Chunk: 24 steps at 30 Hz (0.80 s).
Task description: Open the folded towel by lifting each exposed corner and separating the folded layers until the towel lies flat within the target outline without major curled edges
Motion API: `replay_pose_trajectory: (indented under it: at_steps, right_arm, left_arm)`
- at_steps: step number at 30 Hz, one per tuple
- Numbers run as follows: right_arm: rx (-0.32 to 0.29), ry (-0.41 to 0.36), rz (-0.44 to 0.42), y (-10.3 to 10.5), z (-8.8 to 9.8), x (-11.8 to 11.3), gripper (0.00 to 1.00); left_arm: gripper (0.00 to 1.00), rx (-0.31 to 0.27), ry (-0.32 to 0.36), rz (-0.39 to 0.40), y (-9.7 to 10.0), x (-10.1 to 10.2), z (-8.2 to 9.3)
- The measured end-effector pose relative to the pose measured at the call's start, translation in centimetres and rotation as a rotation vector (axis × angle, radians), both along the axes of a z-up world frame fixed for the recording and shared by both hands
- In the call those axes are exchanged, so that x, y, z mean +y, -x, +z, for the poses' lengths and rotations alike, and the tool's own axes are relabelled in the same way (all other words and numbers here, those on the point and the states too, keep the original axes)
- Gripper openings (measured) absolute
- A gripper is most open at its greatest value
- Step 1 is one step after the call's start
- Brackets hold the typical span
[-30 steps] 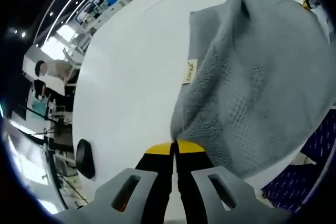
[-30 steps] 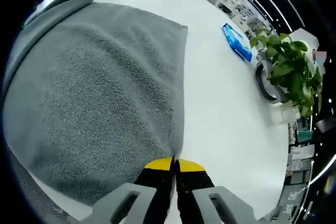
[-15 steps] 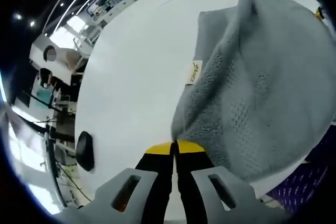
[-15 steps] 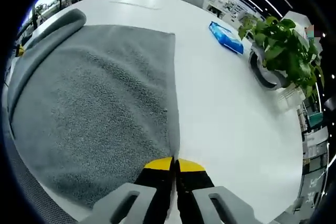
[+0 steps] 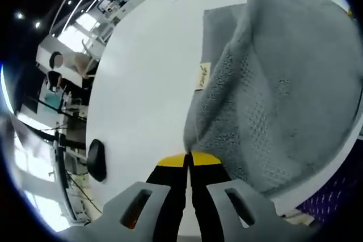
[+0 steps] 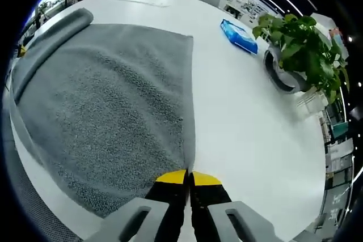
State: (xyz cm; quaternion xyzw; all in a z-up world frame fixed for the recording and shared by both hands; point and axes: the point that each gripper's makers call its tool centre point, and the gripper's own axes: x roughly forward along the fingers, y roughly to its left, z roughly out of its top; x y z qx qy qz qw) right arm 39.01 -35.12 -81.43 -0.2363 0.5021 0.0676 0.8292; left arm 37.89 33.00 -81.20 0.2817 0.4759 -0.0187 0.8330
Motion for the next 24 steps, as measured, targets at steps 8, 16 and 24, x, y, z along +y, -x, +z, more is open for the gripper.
replay_pose_trajectory:
  at_steps: [8, 16, 24]
  right_arm:
    - [0.013, 0.005, 0.002, -0.3, -0.3, -0.3, 0.00]
    - [0.084, 0.097, -0.025, -1.0, -0.8, -1.8, 0.00]
    - [0.184, 0.408, 0.053, -1.1, -1.1, -3.1, 0.00]
  left_arm:
    - [0.00, -0.027, 0.019, 0.036, 0.1, 0.1, 0.0]
    - [0.00, -0.117, 0.077, 0.037, 0.2, 0.6, 0.2]
    - [0.00, -0.064, 0.050, 0.026, -0.1, 0.6, -0.1]
